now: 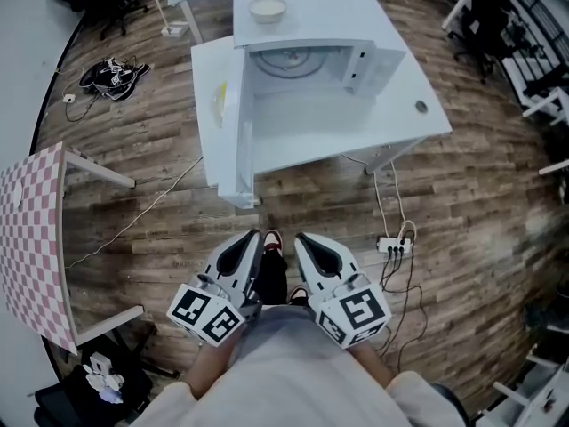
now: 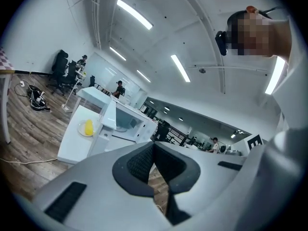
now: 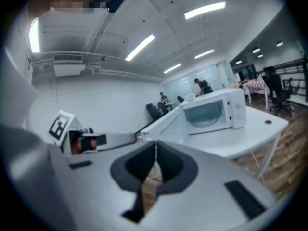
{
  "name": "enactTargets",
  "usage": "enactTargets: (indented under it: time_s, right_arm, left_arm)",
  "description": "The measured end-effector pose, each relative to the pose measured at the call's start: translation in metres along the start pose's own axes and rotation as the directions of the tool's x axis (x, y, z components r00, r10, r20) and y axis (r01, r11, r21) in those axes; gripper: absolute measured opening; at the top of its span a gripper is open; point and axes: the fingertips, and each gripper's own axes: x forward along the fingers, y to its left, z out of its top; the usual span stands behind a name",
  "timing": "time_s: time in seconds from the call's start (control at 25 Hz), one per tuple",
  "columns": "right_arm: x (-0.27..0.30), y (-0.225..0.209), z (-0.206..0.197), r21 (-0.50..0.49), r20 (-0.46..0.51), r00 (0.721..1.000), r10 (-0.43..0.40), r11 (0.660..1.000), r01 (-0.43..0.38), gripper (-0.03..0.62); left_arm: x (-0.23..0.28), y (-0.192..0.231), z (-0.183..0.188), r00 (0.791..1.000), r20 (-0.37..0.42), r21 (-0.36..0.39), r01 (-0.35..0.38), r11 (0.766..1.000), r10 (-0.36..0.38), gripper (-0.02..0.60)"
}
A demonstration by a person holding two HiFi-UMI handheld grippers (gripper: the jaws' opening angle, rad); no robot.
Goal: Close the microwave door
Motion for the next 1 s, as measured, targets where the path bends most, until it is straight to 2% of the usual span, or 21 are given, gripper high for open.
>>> enactTargets:
  time_s: [0.36, 1.0]
  right_arm:
    - [0.051, -0.009, 0.03, -0.023, -0.001, 1.0, 0.012, 1.0, -0.012, 0.023]
    - [0.125, -0.012, 0.064, -0.049, 0.015, 1.0, 0.019, 0.999, -0.018, 0.023]
  left_arm:
    - [0.018, 0.033, 0.047, 1.0, 0.028, 0.003, 0.006, 1.0, -0.006, 0.014]
    - [0.038, 0.091, 0.097, 0.998, 0.039, 0.045, 0.042, 0.998, -0.043, 0.014]
